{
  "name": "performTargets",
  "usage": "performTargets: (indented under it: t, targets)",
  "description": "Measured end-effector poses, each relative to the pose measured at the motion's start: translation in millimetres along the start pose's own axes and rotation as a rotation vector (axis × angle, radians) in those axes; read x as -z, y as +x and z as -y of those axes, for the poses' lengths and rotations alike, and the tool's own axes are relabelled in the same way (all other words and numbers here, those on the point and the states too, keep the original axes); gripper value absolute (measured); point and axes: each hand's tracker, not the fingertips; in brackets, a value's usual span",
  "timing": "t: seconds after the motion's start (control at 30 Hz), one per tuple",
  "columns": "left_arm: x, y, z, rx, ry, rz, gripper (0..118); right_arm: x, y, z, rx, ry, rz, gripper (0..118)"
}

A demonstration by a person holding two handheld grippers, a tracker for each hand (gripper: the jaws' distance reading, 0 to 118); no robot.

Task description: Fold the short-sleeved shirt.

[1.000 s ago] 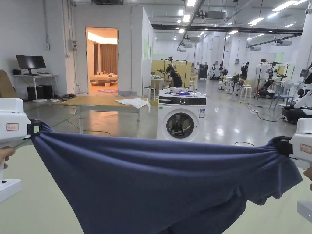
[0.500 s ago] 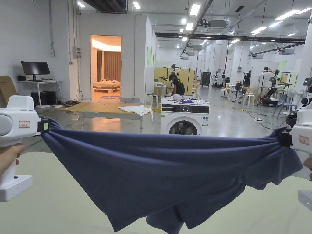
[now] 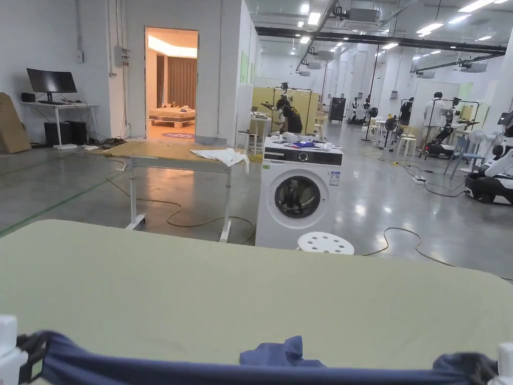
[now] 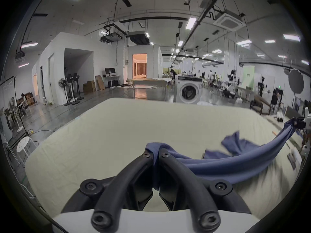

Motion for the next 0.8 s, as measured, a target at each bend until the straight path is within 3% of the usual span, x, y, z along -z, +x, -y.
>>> performTargets:
  t: [0.1,0.2,0.43,0.5,0.57,0.63,0.8]
  targets:
    - [-15,0,39,0.007,-0.042,-0.009,0,-14,-6,42,0.018,-0.045,-0.006,7]
    - [-29,-3,69,-0.019,-0.093,-0.014,0,-28,-17,73,-0.013,-0.078,0.006,7]
    - [-28,-16,119,-0.137,-0.267,-0.01,1,-35,-23,120,0.068,-0.174,0.005,8]
    - [-25,-19,125,-0.141,-0.276,-0.012,11,-36,-25,125,0.073,-0.185,0.004,12]
    - [-28,-17,124,-0.136,-0.276,-0.036,36,-41,-29,122,0.072,-0.194,0.012,37]
    - [-28,-18,121,-0.103,-0.241,-0.098,68,-51,-33,111,0.073,-0.137,0.04,75]
    - [-36,-6,94,-0.094,-0.134,-0.076,71,-71,-52,67,0.088,0.044,0.027,82]
